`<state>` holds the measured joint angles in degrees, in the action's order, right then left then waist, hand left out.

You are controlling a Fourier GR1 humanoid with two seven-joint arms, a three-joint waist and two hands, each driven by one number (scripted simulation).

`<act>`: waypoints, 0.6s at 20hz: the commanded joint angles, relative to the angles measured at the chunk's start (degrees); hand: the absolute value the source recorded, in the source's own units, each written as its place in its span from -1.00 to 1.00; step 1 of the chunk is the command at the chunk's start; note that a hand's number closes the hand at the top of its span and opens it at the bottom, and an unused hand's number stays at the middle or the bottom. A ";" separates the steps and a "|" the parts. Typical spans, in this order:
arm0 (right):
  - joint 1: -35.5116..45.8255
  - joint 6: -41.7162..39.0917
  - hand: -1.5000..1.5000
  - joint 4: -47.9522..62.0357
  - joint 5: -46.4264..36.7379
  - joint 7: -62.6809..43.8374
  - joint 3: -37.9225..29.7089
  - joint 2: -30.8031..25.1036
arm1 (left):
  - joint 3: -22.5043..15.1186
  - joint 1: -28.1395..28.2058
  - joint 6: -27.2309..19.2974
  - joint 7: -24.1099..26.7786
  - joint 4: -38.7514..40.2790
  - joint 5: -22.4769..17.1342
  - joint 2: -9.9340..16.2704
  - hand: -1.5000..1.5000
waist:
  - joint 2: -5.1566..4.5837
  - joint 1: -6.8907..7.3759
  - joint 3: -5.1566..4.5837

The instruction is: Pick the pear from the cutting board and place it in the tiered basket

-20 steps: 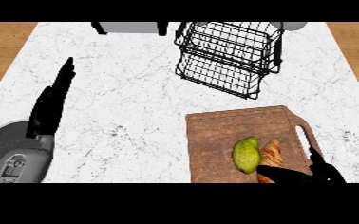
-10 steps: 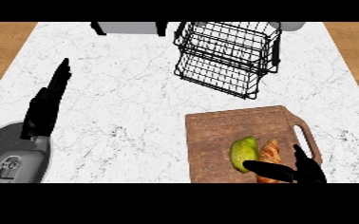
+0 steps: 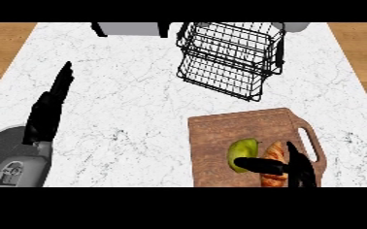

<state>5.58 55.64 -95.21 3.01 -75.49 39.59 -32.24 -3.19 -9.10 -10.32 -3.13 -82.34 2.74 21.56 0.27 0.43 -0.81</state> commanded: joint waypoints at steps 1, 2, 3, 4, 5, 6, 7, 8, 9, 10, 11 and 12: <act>3.10 0.93 -1.00 3.27 -0.90 -9.93 1.40 4.22 | -0.28 -1.03 -0.75 0.07 1.94 1.30 -1.34 0.00 | -0.37 -0.18 0.71; 2.82 0.19 -1.00 3.84 0.37 -9.04 -0.32 3.62 | -0.08 0.12 -0.29 -0.59 -0.47 1.05 -0.67 0.00 | -0.29 -0.01 0.76; 4.05 0.39 -1.00 5.24 0.25 -8.26 0.28 5.86 | -0.23 -0.75 -1.23 -0.99 0.56 1.88 -1.35 0.00 | -0.35 0.00 0.76; 4.65 1.84 -1.00 4.62 -0.72 -9.94 0.76 5.75 | -0.51 0.96 -0.39 -1.13 -1.49 1.11 -1.46 0.00 | -0.24 0.15 0.73; 4.27 0.55 -1.00 6.58 1.11 -7.58 0.21 7.16 | 0.59 0.99 -0.26 0.53 -0.07 1.52 -0.19 0.00 | -0.35 0.23 0.76; 4.73 -0.36 1.00 5.03 1.91 -8.65 0.59 6.89 | 0.37 1.75 0.23 -0.30 -1.63 0.64 -0.68 0.00 | -0.27 0.34 0.75; 5.21 -4.66 1.00 5.64 6.53 -4.31 -1.83 6.87 | -0.91 0.71 0.18 -2.48 -2.85 0.73 -1.75 0.00 | -0.39 0.52 0.87; 6.04 -5.19 1.00 6.19 5.91 -0.87 0.08 9.18 | 0.46 -1.80 -0.38 0.45 2.28 1.38 -1.69 0.00 | -0.62 0.06 0.84; 7.01 -6.83 1.00 4.99 4.30 -2.54 2.83 6.50 | -0.45 3.35 0.01 2.15 -2.09 1.00 -1.78 0.00 | -0.34 1.13 0.79; 9.71 -8.30 1.00 5.41 3.05 -5.38 5.03 4.87 | 0.46 -1.96 0.40 -0.66 1.26 0.88 -1.31 0.00 | -0.55 0.56 0.71; 10.07 -9.01 1.00 7.51 3.65 -3.84 3.47 3.78 | 1.54 0.08 1.13 -1.38 -1.96 0.36 0.55 0.00 | -0.38 1.00 0.80; 8.67 -8.66 1.00 6.81 3.54 -4.43 4.12 2.55 | 2.24 1.76 2.01 -0.05 -0.82 -0.42 0.78 0.00 | -0.33 0.56 0.77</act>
<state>11.64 53.92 -90.94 5.81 -75.60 42.08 -29.58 -2.44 -8.61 -9.73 -3.43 -82.99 3.32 21.06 0.56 0.46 -1.33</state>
